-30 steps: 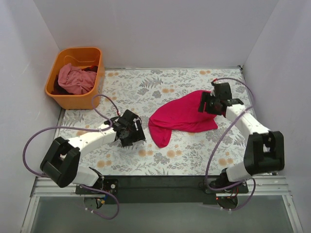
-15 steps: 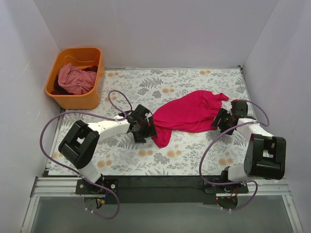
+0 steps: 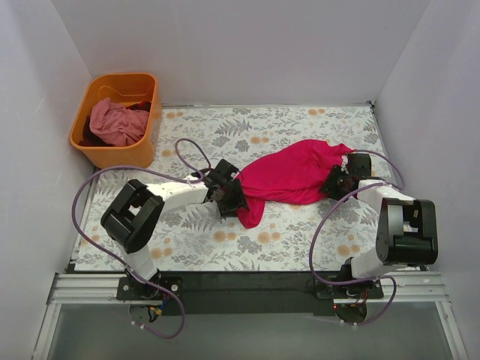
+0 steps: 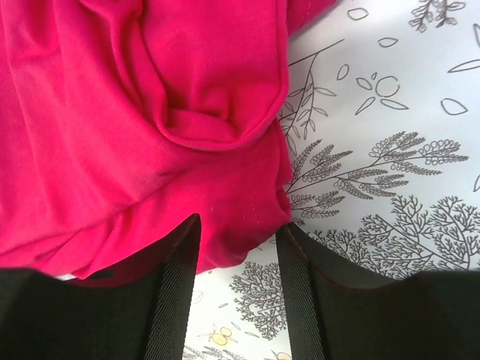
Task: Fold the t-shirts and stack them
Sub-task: Flatten the tshirt out
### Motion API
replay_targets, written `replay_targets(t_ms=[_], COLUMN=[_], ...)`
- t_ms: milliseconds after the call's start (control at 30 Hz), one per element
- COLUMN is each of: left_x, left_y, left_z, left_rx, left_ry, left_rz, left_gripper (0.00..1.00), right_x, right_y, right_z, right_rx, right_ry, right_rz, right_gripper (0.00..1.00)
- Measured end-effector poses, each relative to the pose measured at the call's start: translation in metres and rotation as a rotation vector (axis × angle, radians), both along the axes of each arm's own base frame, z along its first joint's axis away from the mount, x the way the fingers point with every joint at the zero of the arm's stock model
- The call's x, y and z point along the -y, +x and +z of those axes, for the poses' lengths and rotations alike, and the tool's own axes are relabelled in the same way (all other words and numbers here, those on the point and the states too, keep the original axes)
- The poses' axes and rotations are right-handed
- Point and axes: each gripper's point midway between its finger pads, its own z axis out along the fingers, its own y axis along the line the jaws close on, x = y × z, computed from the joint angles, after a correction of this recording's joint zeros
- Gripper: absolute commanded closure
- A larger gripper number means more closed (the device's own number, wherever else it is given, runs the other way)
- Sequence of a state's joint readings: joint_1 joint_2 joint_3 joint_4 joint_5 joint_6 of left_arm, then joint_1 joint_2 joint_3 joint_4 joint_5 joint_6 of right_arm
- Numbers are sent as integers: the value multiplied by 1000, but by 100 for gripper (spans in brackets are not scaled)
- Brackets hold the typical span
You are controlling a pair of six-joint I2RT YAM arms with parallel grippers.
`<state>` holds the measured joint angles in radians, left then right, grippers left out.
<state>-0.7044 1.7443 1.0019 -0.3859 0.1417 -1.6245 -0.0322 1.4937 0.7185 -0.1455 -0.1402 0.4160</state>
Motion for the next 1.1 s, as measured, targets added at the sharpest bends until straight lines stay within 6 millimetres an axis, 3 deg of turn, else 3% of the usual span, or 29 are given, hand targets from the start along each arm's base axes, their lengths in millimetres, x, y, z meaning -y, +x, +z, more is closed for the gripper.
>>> replay_targets(t_ms=[33,133,167,200,233,267,400,467,533,600,667,733,800,833,867,933,967,1033,1100], left_x=[1,2,2,3,2,2,-9,-35,-74,-112,-145,-164,-170,-174,-176,-180,-183,-190,-197], left_y=[1,3,4,4,5,7,20,43,77,118,165,202,218,218,212,191,178,149,118], left_z=[-1,-6,-8,-9,-11,-11,-9,-6,6,35,85,146,203,225,243,266,271,271,258], left_rx=[-2,-12,-10,-16,-14,-11,21,65,128,220,365,528,669,721,759,807,818,818,784], left_ry=[-2,1,4,-1,4,2,44,133,244,350,443,510,542,555,564,556,545,508,462], left_rz=[5,29,33,42,48,50,68,104,171,229,289,329,352,361,362,358,354,345,334], left_gripper=[62,82,98,100,100,100,100,100,100,100,100,100,100,100,100,100,94,90,84], right_x=[1,5,7,7,9,9,8,9,10,12,15,19,21,22,22,23,23,21,22], right_y=[1,4,5,5,6,7,8,10,21,41,68,89,98,96,92,75,65,40,17], right_z=[0,-2,-3,-4,-4,-5,-4,1,18,48,96,152,209,239,256,289,299,306,292], right_rx=[3,5,6,5,7,8,6,2,22,81,192,317,447,520,561,643,668,704,688], right_ry=[-4,-19,-25,-27,-34,-34,-30,-32,-35,-40,-43,-45,-45,-45,-46,-48,-47,-45,-49], right_rz=[-8,-36,-43,-49,-56,-55,-52,-51,-54,-58,-66,-78,-85,-85,-88,-92,-93,-90,-96], right_gripper=[54,69,74,79,92,98,99,99,99,99,99,99,99,99,99,99,99,99,96])
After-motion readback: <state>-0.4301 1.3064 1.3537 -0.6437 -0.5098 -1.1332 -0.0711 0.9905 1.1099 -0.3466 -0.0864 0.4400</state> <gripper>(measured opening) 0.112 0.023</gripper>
